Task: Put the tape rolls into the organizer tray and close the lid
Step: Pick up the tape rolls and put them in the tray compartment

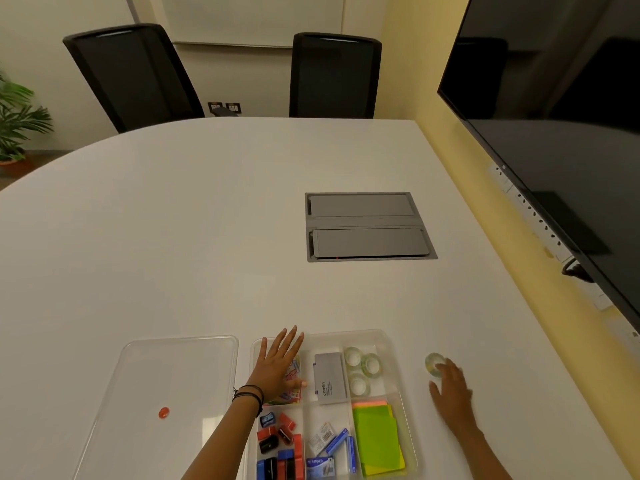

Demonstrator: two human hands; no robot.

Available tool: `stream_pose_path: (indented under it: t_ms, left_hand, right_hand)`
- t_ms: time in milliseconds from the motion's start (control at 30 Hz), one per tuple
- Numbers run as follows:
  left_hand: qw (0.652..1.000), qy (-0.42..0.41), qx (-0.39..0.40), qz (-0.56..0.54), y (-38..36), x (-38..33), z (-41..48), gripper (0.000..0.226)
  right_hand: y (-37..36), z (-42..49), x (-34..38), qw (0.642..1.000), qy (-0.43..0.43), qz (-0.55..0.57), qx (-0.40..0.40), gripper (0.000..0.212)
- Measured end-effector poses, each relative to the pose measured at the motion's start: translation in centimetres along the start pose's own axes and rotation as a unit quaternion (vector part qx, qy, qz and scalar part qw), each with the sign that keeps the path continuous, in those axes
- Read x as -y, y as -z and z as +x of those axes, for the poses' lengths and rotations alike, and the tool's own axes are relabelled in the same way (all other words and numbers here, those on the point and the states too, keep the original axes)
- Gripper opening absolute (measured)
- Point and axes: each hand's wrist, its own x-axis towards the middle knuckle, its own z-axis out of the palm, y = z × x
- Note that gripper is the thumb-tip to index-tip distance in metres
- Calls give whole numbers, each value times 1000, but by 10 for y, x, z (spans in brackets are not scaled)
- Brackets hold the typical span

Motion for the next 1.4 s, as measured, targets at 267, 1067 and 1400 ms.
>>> stream_pose_path:
  t_ms: [267, 1067, 1400]
  left_hand:
    - [1000, -3, -14, 4, 1, 1, 0, 92]
    - [999, 22, -20, 19, 0, -2, 0, 97]
    - [999, 34, 17, 23, 6, -5, 0, 100]
  right_hand:
    - [-12, -28, 29, 997, 35, 56, -39, 61]
    - [32, -44, 118, 903, -8, 429, 24, 8]
    - [0, -52, 131, 978, 157, 70, 122, 35]
